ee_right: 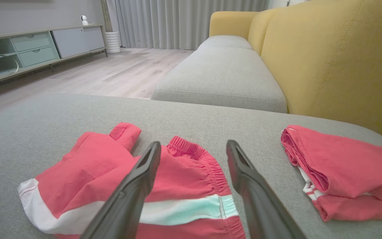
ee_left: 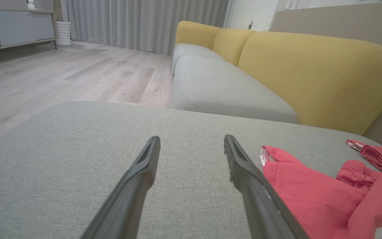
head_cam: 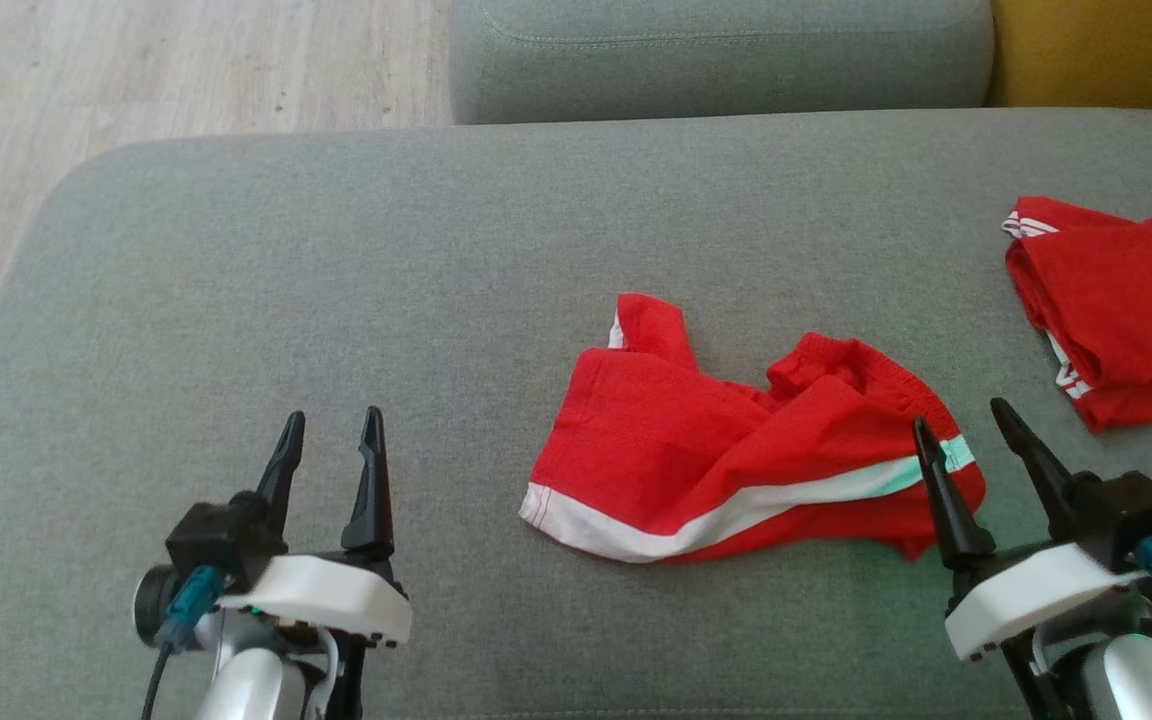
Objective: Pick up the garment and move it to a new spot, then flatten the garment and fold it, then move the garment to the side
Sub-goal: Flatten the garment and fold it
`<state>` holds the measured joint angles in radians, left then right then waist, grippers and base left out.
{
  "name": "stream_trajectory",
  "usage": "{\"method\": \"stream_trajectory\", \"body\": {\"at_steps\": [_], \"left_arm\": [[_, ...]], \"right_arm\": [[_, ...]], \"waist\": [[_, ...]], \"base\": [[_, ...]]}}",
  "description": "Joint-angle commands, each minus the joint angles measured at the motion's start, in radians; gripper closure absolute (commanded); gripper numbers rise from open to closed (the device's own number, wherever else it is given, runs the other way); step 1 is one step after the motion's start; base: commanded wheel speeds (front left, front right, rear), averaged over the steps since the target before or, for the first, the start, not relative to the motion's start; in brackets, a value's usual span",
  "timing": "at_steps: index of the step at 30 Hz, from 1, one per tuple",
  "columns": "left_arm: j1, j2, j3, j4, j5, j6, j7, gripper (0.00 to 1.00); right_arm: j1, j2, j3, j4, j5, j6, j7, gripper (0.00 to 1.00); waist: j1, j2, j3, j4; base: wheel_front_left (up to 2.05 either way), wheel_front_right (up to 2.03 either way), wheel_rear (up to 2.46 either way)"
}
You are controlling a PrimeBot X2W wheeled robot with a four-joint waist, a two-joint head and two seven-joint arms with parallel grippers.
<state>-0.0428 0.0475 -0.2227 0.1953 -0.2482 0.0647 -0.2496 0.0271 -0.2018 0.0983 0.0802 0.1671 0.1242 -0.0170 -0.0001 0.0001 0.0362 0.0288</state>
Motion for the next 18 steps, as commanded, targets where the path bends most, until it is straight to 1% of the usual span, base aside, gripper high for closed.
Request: {"method": "stream_trajectory", "body": {"at_steps": [1, 5, 8, 12, 18], "left_arm": [[-0.03, 0.003, 0.024, -0.033, -0.005, 0.0, -0.012, 0.0], [-0.024, 0.003, 0.018, -0.037, -0.007, 0.0, -0.012, 0.0], [-0.017, 0.003, 0.006, -0.04, -0.013, -0.002, -0.012, 0.0], [-0.006, 0.003, -0.005, -0.037, -0.022, -0.004, -0.012, 0.0], [0.005, 0.003, -0.006, -0.033, -0.028, -0.01, -0.012, 0.0]], "right_arm": [[-0.02, -0.025, 0.017, -0.045, 0.003, 0.007, -0.005, 0.0], [-0.035, -0.004, -0.001, -0.061, -0.008, 0.007, -0.018, 0.0], [-0.047, 0.028, -0.025, -0.055, -0.024, 0.007, -0.037, 0.0], [-0.052, 0.08, -0.049, -0.024, -0.04, 0.007, -0.068, 0.0], [-0.061, 0.13, -0.083, 0.032, -0.07, 0.007, -0.121, 0.0]], "waist": [[0.0001, -0.0001, -0.003, 0.004], [0.0001, -0.0001, -0.009, 0.012], [0.0001, -0.0001, -0.015, 0.016], [0.0001, -0.0001, -0.026, 0.024], [0.0001, -0.0001, -0.036, 0.032]], "base": [[0.0, 0.0, 0.0], [0.0, 0.0, 0.0], [0.0, 0.0, 0.0], [0.0, 0.0, 0.0], [0.0, 0.0, 0.0]]}}
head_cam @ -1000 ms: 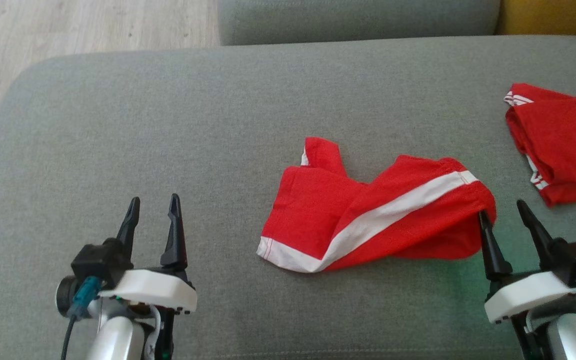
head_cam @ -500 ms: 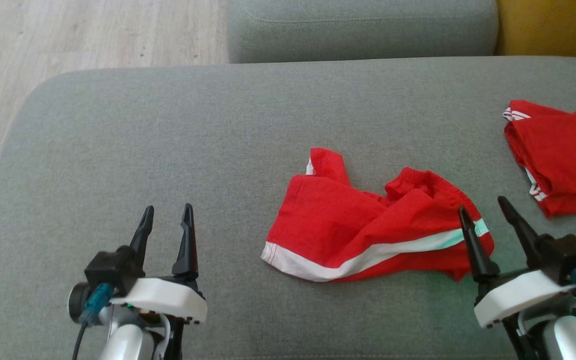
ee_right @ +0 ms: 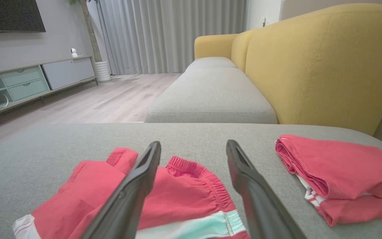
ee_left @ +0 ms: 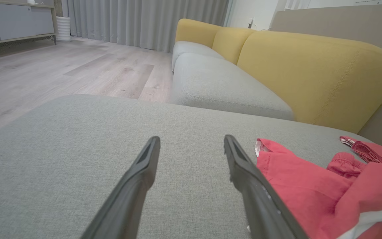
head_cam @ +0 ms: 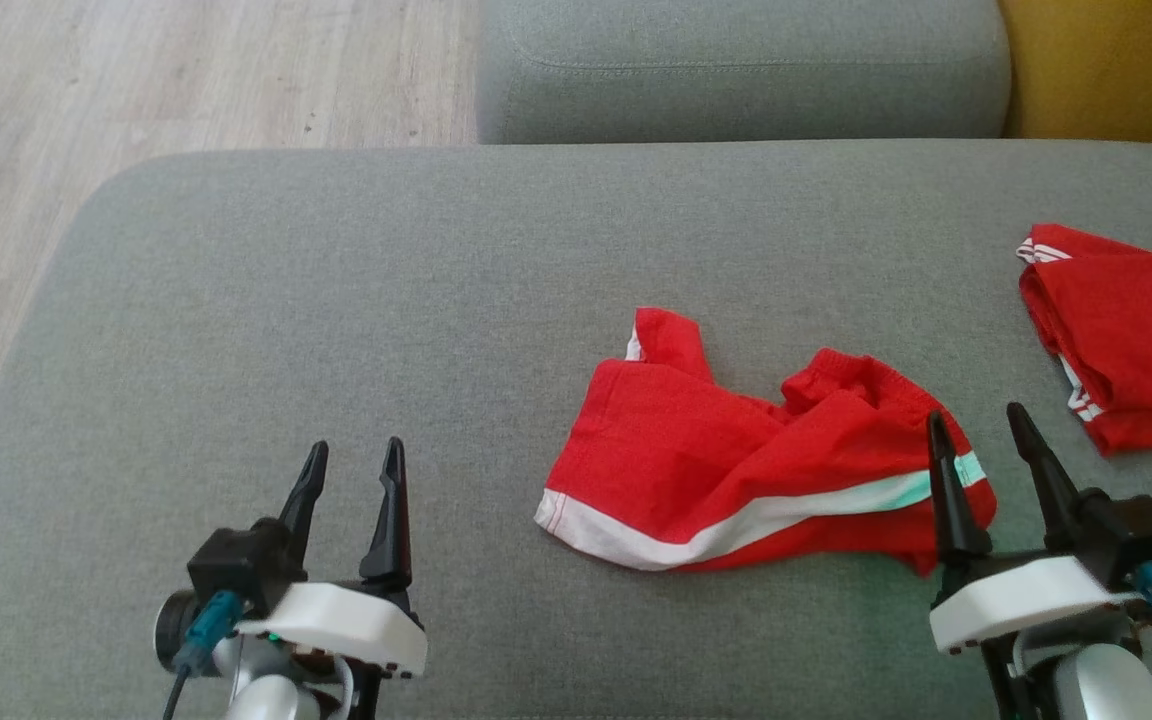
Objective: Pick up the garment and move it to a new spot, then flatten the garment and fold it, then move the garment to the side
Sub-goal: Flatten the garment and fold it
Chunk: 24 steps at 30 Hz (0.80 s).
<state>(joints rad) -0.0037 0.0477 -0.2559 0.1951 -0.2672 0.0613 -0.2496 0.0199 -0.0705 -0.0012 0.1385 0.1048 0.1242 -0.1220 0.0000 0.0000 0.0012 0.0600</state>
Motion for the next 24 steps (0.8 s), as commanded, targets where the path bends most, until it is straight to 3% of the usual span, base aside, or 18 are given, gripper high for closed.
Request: {"method": "stream_trajectory", "body": {"at_steps": [1, 24], "left_arm": [[-0.034, 0.003, 0.028, -0.032, -0.01, -0.007, -0.012, 0.0], [-0.054, 0.003, 0.011, -0.029, -0.013, -0.005, -0.012, 0.0]], "right_arm": [[-0.056, 0.004, 0.013, -0.017, -0.01, 0.007, -0.023, 0.0], [-0.117, 0.02, 0.057, 0.08, 0.008, 0.007, -0.085, 0.0]], "waist": [[0.0, 0.0, -0.002, 0.002], [0.0, 0.0, -0.003, -0.004]], "base": [[0.0, 0.0, 0.0], [0.0, 0.0, 0.0]]}}
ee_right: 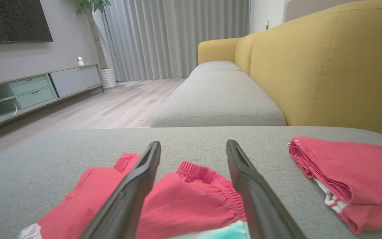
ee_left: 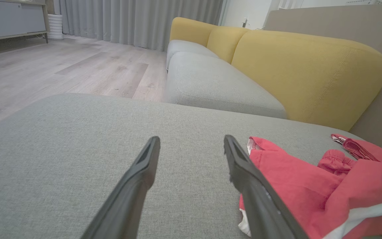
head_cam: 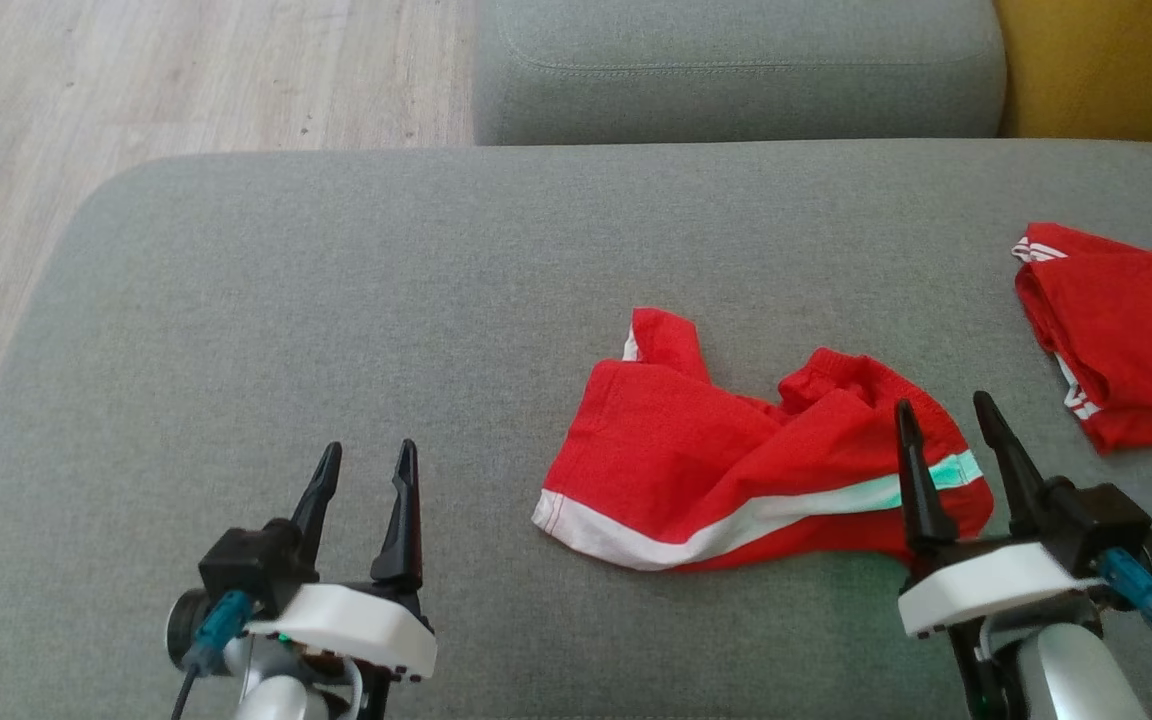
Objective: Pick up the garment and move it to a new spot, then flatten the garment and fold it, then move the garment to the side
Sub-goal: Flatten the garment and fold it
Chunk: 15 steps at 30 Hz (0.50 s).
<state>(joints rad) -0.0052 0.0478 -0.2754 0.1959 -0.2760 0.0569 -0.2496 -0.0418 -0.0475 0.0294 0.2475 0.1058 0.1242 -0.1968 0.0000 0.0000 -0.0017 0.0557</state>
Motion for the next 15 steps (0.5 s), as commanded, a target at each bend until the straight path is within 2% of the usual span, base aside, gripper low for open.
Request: {"method": "stream_trajectory", "body": {"at_steps": [1, 10, 15], "left_arm": [[-0.053, 0.002, 0.03, -0.029, -0.004, 0.0, -0.012, 0.0], [-0.058, 0.002, 0.025, -0.024, 0.0, 0.002, -0.012, 0.0], [-0.067, 0.002, -0.011, 0.027, 0.002, -0.027, -0.012, 0.0]], "right_arm": [[-0.057, -0.003, 0.028, -0.027, 0.007, 0.007, -0.01, 0.0], [-0.067, -0.003, 0.041, -0.025, 0.009, 0.007, -0.008, 0.0], [-0.072, -0.003, 0.035, -0.028, 0.004, 0.007, -0.007, 0.0]], "waist": [[0.0, 0.0, 0.001, 0.001], [0.0, 0.0, 0.008, 0.003], [0.0, 0.0, 0.025, -0.004]], "base": [[0.0, 0.0, 0.0], [0.0, 0.0, 0.0], [0.0, 0.0, 0.0]]}}
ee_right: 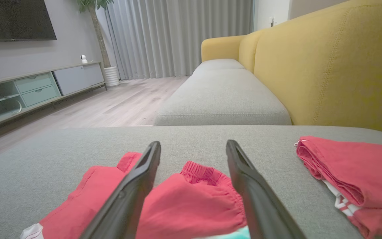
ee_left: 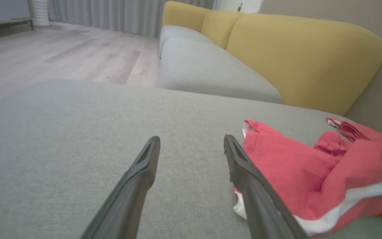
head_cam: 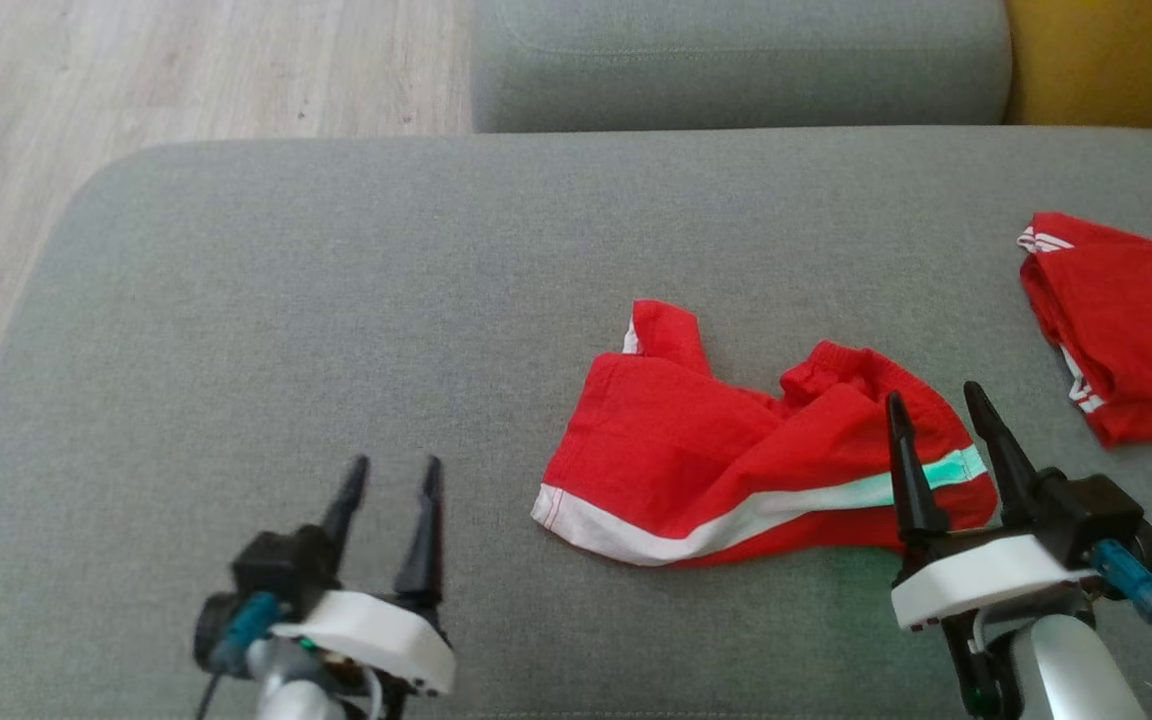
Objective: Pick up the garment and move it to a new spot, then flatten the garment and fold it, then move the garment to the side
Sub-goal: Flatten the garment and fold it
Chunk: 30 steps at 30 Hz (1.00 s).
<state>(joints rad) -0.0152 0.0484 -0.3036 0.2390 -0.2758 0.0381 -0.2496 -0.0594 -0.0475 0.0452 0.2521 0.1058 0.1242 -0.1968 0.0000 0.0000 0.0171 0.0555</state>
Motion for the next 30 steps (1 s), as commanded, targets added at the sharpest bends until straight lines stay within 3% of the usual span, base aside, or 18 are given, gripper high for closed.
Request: {"method": "stream_trajectory", "body": {"at_steps": [1, 11, 22, 30], "left_arm": [[-0.065, 0.002, 0.005, 0.001, 0.002, -0.016, -0.012, 0.0], [-0.177, 0.002, -0.13, 0.219, -0.031, -0.104, 0.09, 0.0], [-0.276, 0.002, -0.181, 0.376, -0.089, -0.129, 0.098, 0.0], [-0.299, 0.002, -0.231, 0.406, -0.129, -0.144, 0.064, 0.0]], "right_arm": [[-0.055, -0.003, 0.017, -0.033, 0.002, 0.007, -0.006, 0.0], [-0.073, -0.003, 0.016, -0.048, -0.005, 0.007, 0.0, 0.0], [-0.086, -0.003, 0.007, -0.054, -0.012, 0.007, -0.001, 0.0], [-0.087, -0.003, -0.01, -0.052, -0.018, 0.007, -0.004, 0.0]], "waist": [[0.0, 0.0, 0.01, -0.006], [0.0, 0.0, 0.064, -0.059], [0.0, 0.0, 0.103, -0.095], [0.0, 0.0, 0.111, -0.098]], "base": [[0.0, 0.0, 0.0], [0.0, 0.0, 0.0], [0.0, 0.0, 0.0], [0.0, 0.0, 0.0]]}}
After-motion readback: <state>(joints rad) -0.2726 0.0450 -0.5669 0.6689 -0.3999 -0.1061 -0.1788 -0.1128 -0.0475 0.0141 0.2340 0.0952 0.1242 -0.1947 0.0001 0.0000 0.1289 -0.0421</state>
